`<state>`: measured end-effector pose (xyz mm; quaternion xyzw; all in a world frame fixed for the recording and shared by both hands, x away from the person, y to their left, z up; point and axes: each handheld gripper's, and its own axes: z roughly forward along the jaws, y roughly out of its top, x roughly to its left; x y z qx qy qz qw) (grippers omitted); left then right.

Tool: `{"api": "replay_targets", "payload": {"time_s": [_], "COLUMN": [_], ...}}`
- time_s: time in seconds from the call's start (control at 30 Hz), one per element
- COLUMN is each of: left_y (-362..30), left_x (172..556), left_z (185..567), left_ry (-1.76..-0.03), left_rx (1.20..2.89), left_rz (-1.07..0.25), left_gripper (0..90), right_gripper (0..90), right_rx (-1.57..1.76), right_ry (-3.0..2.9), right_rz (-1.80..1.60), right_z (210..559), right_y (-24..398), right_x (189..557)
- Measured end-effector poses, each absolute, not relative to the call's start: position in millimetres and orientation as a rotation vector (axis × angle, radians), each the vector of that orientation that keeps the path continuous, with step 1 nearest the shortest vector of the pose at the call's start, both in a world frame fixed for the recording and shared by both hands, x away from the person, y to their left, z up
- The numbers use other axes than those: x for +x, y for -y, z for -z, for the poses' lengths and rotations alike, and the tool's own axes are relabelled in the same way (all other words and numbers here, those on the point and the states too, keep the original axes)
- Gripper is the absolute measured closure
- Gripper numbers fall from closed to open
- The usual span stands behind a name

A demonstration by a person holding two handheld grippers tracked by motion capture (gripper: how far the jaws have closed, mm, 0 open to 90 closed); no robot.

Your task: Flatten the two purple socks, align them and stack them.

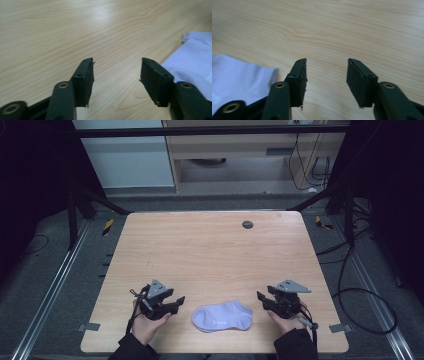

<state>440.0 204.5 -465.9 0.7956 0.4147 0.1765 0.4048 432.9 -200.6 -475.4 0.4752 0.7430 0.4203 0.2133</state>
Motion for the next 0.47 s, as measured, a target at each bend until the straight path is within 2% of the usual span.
{"api": "replay_targets", "payload": {"time_s": [0.13,0.33,0.47], "left_y": [-225,-254,-270], "left_x": [450,461,465], "left_z": [471,475,476], "left_ry": [-1.057,-1.145,-1.2], "left_rx": [1.997,1.971,1.942], "left_rz": [-0.469,-0.51,-0.525], "left_gripper": [31.6,26.5,25.7], "right_gripper": [38.4,29.4,26.9], "right_rx": [1.364,1.384,1.397], "right_ry": [-2.021,-2.0,-1.997], "right_rz": [-1.144,-1.099,-1.081], "right_z": [480,486,488], "right_y": [217,230,237], "right_x": [439,446,449]}}
